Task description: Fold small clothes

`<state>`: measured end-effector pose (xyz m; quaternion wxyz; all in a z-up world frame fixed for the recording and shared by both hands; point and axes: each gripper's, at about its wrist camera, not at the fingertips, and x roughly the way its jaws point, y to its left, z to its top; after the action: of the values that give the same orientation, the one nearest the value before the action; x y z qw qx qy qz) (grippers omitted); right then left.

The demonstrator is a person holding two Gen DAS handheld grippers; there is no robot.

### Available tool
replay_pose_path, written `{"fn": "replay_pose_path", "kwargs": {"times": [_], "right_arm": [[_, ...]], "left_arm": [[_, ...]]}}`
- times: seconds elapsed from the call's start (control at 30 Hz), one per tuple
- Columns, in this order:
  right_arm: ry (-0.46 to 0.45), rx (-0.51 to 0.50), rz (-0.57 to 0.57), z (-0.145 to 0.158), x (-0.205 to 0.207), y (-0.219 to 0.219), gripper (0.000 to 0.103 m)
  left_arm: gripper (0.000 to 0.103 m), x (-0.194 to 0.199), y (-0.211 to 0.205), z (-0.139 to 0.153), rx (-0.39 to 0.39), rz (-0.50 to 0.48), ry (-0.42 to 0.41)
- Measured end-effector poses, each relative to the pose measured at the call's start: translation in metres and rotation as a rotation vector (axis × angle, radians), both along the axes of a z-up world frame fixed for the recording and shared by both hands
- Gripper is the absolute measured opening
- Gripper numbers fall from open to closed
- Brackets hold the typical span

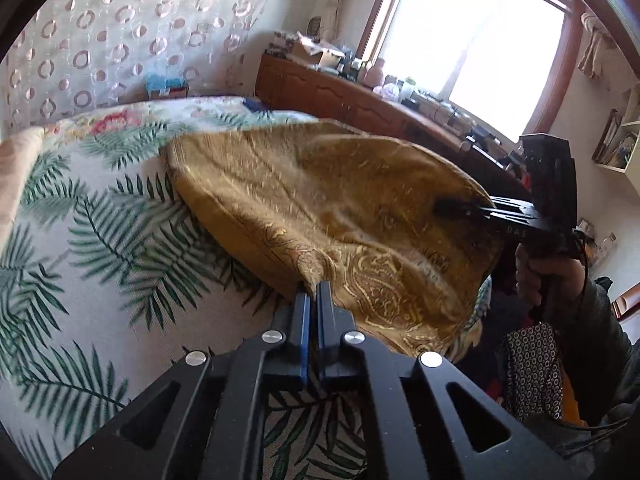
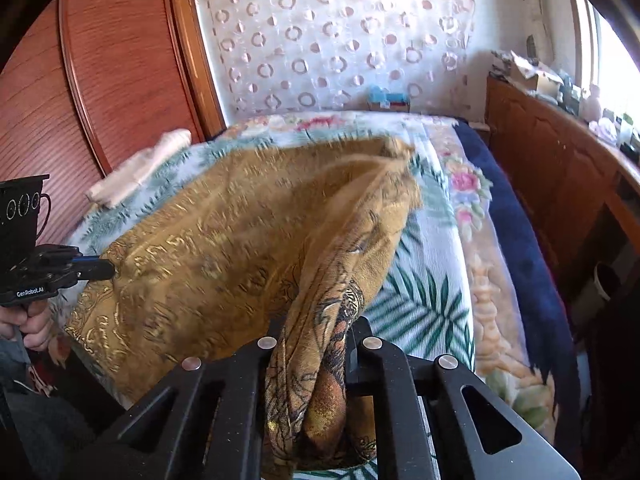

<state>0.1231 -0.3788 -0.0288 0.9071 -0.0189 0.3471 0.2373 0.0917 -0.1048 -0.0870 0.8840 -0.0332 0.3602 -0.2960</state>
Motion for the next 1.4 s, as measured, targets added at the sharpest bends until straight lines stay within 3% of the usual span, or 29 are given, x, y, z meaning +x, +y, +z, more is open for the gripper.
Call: {"fn": "replay_pose_path", "kwargs": {"times": [0.27, 0.53, 0.67, 0.87, 0.93, 1.0, 1.2, 1.3, 1.4], "right_arm": [[-0.156, -0.002, 0.059, 0.061, -0.015, 0.023, 0.011], [-0.267, -0.067, 0.130, 0.113, 0.023, 0.075, 0.010], [-0.335, -0.106, 0.147, 0.140, 0.049, 0.106, 0.010], [-0.453, -0.149, 0.144, 0.162, 0.063, 0.152, 0.010], [-0.459, -0.120, 0.135, 0.158, 0.061, 0.156, 0.010], [-0.419, -0.107, 0.161, 0.137, 0.055, 0.160, 0.010], [-0.219, -0.205, 0.238, 0.024, 0.019, 0.160, 0.010], [-0.124, -0.176, 0.243, -0.015, 0.006, 0.155, 0.010], [-0.067, -0.122, 0.230, -0.025, -0.003, 0.141, 0.011]], "left_arm": [[0.003, -0.001, 0.035, 0.071, -0.088, 0.057, -0.141], [0.003, 0.038, 0.066, 0.126, -0.060, 0.107, -0.233], [0.003, 0.060, 0.087, 0.163, -0.027, 0.167, -0.327], [0.003, 0.060, 0.112, 0.194, 0.005, 0.232, -0.433], [0.003, 0.056, 0.119, 0.184, 0.006, 0.241, -0.420], [0.003, 0.052, 0.126, 0.156, 0.037, 0.262, -0.376], [0.003, 0.037, 0.124, 0.038, 0.098, 0.263, -0.144], [0.003, 0.023, 0.126, 0.010, 0.095, 0.277, -0.086], [0.003, 0.012, 0.123, 0.000, 0.101, 0.280, -0.055]]}}
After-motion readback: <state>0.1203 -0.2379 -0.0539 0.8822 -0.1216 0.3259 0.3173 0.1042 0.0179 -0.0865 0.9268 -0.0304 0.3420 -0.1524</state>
